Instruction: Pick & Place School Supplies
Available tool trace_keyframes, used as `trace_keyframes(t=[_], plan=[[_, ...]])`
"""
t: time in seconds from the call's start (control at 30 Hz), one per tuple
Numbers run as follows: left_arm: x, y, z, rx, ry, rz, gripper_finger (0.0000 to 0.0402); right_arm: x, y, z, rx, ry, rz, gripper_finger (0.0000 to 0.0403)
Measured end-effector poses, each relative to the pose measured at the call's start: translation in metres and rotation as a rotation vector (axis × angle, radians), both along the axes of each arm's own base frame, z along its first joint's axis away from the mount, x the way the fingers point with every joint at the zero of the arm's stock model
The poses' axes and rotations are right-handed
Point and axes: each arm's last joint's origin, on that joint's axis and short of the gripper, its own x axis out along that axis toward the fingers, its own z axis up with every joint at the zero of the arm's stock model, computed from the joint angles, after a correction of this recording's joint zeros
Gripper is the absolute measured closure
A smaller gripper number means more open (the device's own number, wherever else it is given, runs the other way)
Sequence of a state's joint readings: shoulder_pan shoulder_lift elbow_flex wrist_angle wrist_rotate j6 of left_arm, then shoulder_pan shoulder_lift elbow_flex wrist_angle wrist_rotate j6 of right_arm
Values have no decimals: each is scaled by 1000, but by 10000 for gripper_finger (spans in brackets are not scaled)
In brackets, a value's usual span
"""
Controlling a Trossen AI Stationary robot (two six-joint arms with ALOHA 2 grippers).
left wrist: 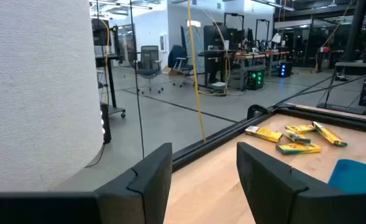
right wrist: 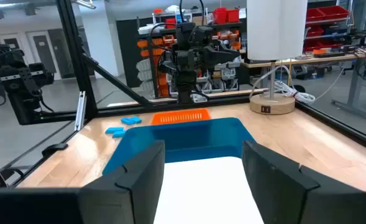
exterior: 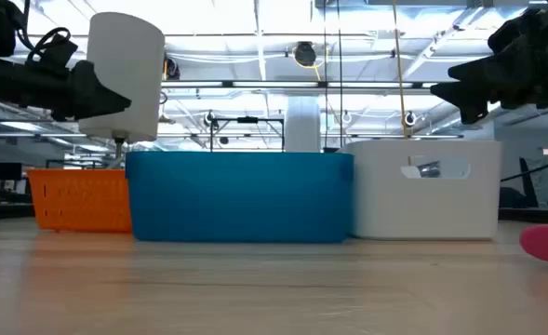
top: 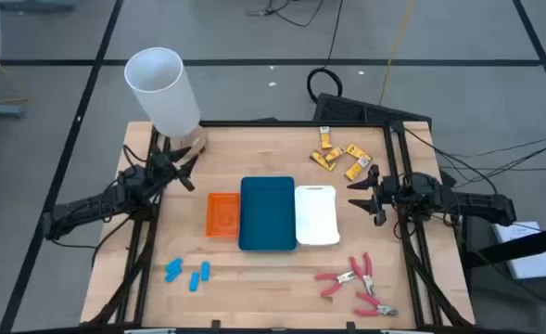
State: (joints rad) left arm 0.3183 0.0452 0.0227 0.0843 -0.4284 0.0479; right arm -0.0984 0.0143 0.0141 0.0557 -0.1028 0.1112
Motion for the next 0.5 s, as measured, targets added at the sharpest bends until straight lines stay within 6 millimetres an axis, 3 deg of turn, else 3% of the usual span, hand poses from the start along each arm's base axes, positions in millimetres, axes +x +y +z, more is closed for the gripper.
trace_keyframes(t=[0.5], plan=[[0, 0, 0, 0, 0, 0, 220, 0, 0, 0, 0, 0, 0, 198]])
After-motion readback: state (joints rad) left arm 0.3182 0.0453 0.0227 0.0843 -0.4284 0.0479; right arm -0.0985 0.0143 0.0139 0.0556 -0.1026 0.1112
